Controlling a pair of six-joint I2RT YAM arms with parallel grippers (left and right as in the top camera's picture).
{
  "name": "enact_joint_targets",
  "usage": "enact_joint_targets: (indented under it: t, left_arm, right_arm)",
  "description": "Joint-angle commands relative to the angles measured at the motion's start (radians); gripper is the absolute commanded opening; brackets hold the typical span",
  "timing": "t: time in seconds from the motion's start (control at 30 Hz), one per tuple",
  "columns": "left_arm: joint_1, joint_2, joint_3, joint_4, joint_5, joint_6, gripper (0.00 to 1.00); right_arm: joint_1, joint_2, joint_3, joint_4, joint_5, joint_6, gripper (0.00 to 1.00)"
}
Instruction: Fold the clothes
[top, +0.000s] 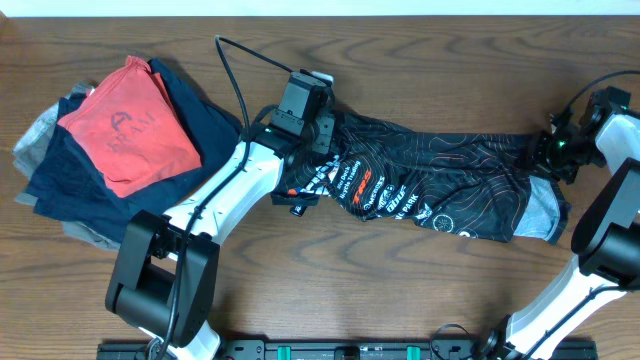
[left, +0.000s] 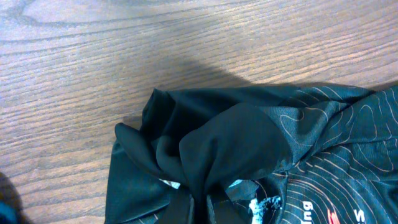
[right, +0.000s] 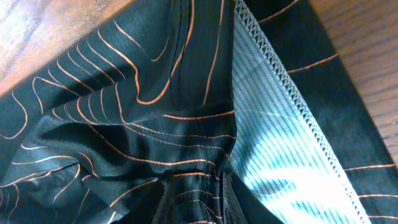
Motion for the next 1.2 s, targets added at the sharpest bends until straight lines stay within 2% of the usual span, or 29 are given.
enact_joint_targets:
  t: [0.0,0.13,0.23,0.33,0.37,0.57,0.73,0.93,1.17]
  left_arm:
    - [0.002,0.006,0.006,-0.008,-0.001,-0.010,0.06]
    - [0.002,0.006,0.006,-0.011,-0.002,-0.010,0.06]
    - [0.002,0.006,0.006,-0.011,-0.001,-0.010,0.06]
    - [0.002,0.006,0.006,-0.013,-0.001,-0.010,0.06]
    - [0.002,0.006,0.006,-0.013,-0.001,-0.010,0.06]
    - [0.002,0.006,0.006,-0.027,-0.001,-0.010,0.06]
    - [0.002,0.006,0.006,-0.034,-0.002,-0.010,0.06]
    - [0.002,0.006,0.006,-0.010,-0.001,-0.010,0.06]
    - [0.002,-0.021,0.006,-0.064,-0.001,-0.009,0.06]
  right_arm:
    - [0.013,0.003,0.001,0.016,0.019,-0.008,0.27]
    - [0.013,0.003,-0.023,0.036,0.018,-0.004,0.25]
    - [0.013,0.003,-0.027,0.038,0.018,-0.004,0.17]
    - [0.013,0.003,-0.027,0.037,0.018,-0.004,0.02]
    - [0.013,0.003,-0.027,0.036,0.018,-0.004,0.01]
    - [0.003,-0.013,-0.011,0.004,-0.014,-0.004,0.01]
    - [-0.024,-0.117,0.069,-0.089,-0.062,-0.004,0.01]
    - [-0.087,-0.327,0.137,-0.197,0.169,0.114,0.01]
    - [-0.172,-0.473,0.137,-0.240,0.216,0.145,0.01]
